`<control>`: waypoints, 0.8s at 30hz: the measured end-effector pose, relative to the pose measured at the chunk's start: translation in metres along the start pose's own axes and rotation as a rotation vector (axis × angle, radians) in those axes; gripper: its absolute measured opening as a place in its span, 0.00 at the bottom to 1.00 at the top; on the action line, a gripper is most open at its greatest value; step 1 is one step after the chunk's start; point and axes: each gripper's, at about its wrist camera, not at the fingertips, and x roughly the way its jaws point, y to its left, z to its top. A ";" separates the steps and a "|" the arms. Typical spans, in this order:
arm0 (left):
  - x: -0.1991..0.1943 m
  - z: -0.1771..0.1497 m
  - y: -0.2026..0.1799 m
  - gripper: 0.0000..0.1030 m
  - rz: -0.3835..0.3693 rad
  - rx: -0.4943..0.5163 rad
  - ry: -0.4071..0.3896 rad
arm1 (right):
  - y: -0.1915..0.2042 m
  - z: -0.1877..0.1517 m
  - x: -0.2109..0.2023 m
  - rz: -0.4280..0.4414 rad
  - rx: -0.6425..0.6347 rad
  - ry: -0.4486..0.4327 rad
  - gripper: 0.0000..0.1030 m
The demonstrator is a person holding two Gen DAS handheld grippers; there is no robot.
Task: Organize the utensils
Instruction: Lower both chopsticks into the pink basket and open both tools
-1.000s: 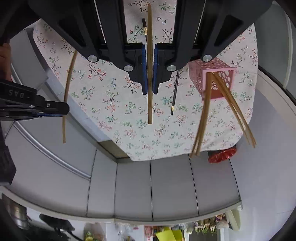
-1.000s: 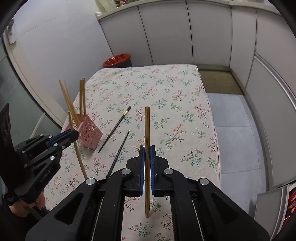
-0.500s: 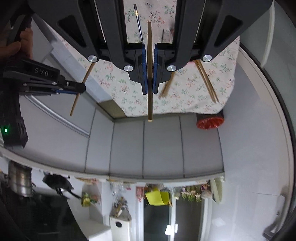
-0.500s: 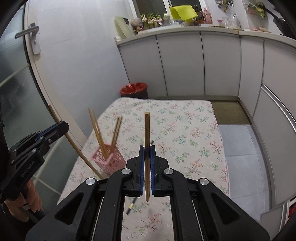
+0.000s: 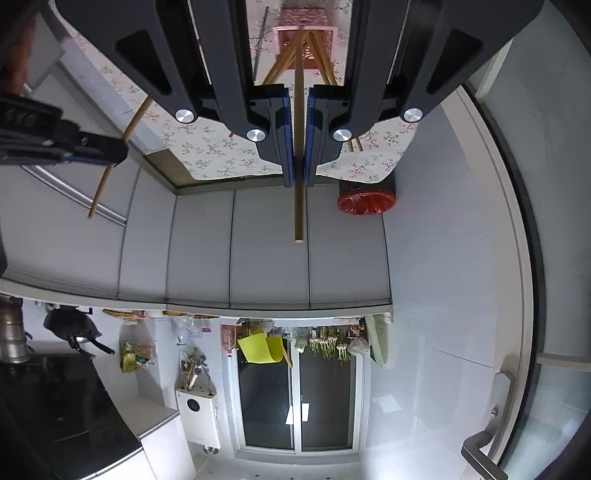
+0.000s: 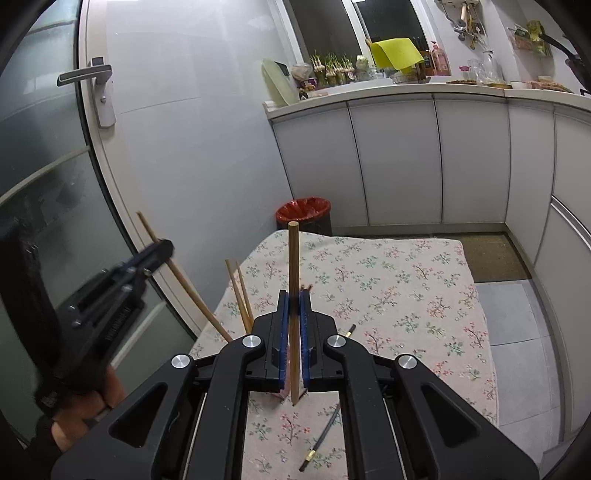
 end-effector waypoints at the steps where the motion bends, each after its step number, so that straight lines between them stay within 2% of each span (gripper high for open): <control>1: 0.008 -0.004 0.002 0.06 0.009 0.000 0.006 | 0.001 0.000 0.001 0.007 0.004 -0.006 0.04; 9: 0.048 -0.031 0.011 0.06 0.031 -0.016 0.124 | 0.009 -0.001 0.021 0.051 0.010 -0.042 0.05; 13: 0.049 -0.032 0.014 0.07 0.046 -0.024 0.140 | 0.013 -0.001 0.029 0.065 0.016 -0.058 0.04; 14: 0.048 -0.034 0.016 0.12 0.049 -0.029 0.145 | 0.013 -0.001 0.031 0.068 0.019 -0.060 0.05; 15: 0.047 -0.033 0.018 0.26 0.055 -0.041 0.153 | 0.014 -0.001 0.033 0.072 0.021 -0.062 0.05; 17: 0.045 -0.034 0.024 0.44 0.071 -0.073 0.174 | 0.015 -0.001 0.038 0.073 0.024 -0.065 0.05; 20: 0.041 -0.036 0.035 0.46 0.075 -0.117 0.202 | 0.014 -0.002 0.049 0.069 0.032 -0.059 0.05; 24: 0.036 -0.043 0.046 0.56 0.095 -0.156 0.240 | 0.013 -0.006 0.066 0.062 0.034 -0.039 0.05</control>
